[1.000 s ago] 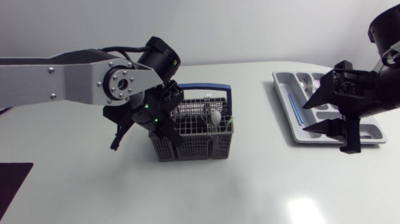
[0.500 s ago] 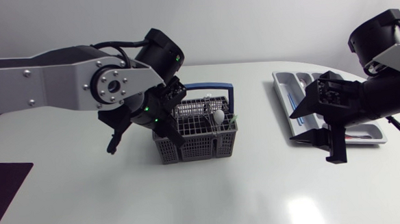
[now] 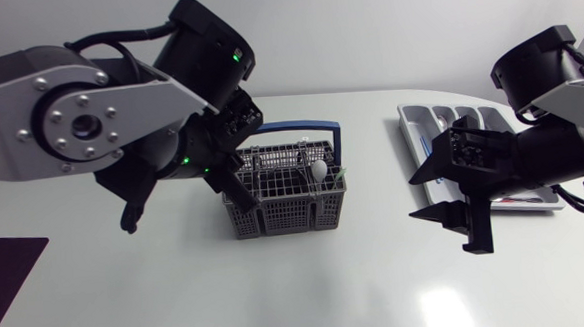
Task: Unload the cutlery basket into the drawer organizer.
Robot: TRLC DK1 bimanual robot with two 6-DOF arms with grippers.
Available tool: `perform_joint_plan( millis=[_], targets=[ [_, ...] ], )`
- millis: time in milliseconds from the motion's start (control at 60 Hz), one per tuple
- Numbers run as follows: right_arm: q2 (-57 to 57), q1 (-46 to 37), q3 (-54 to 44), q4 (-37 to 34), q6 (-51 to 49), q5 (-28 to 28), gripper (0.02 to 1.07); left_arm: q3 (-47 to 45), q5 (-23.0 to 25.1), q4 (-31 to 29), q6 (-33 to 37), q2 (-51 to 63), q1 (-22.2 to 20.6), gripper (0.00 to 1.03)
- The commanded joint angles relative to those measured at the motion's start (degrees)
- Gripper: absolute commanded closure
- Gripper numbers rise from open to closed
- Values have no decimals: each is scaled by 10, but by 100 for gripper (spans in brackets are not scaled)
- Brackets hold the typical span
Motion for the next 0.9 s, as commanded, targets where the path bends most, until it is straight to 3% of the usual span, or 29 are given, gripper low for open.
perform_joint_plan(
  millis=[0, 167, 267, 467, 883],
  targets=[
    [-9, 10, -17, 5, 24, 0, 40, -13, -9, 4, 19, -29, -5, 100],
    [-21, 34, -20, 24, 59, -1, 40, -16, -4, 4, 27, -76, -8, 100],
    [-32, 54, -23, 42, 88, -1, 40, -14, 27, -1, 17, -95, -4, 100],
    [-44, 105, -29, 90, 167, 0, 40, -13, 152, -22, -57, -116, 28, 100],
    [-38, 194, -22, 150, 303, 3, 40, -21, 364, -13, -169, -70, 74, 100]
  ],
)
